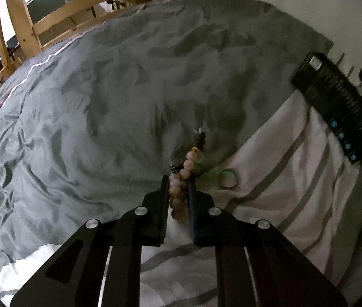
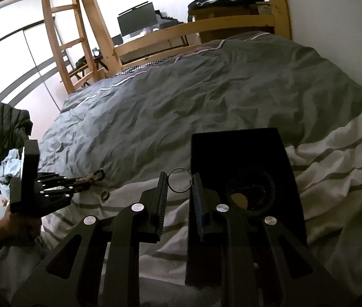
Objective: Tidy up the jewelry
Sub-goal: 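Lift the bead bracelet with the left gripper while the right gripper carries the ring toward the box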
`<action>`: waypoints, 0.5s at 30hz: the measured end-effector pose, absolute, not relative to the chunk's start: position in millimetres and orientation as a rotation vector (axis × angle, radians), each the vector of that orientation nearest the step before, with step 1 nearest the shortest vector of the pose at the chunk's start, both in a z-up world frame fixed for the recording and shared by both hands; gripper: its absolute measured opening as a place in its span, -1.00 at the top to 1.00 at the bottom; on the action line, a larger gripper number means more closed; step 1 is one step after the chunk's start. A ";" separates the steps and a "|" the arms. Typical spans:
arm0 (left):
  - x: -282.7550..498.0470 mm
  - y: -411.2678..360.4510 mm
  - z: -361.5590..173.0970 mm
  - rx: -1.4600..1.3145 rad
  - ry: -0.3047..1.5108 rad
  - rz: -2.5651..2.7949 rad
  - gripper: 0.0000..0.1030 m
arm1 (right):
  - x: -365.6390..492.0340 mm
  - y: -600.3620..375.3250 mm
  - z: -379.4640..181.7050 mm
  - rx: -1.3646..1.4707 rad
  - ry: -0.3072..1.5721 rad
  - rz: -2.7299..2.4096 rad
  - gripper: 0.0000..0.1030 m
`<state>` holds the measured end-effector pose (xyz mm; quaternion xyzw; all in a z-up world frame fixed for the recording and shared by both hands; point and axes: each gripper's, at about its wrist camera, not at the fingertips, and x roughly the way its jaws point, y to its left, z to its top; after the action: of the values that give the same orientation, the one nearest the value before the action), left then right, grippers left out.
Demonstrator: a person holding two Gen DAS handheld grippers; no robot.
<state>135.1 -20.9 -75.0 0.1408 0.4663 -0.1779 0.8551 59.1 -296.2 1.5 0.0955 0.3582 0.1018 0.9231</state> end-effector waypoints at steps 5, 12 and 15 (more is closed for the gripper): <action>128.8 -27.7 -48.3 0.282 0.928 -0.410 0.76 | 58.1 -306.3 4.5 0.221 0.720 0.196 0.60; 121.0 -52.3 -15.1 0.256 0.870 -0.458 0.77 | 58.3 -316.4 6.1 0.257 0.713 0.179 0.60; 121.3 -66.8 -1.6 0.262 0.846 -0.484 0.77 | 56.7 -323.2 6.7 0.280 0.708 0.169 0.60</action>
<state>121.3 -66.8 -1.6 0.1255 0.4053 -0.2317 0.8754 56.7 -323.2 6.7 0.1365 0.3453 0.0824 0.9249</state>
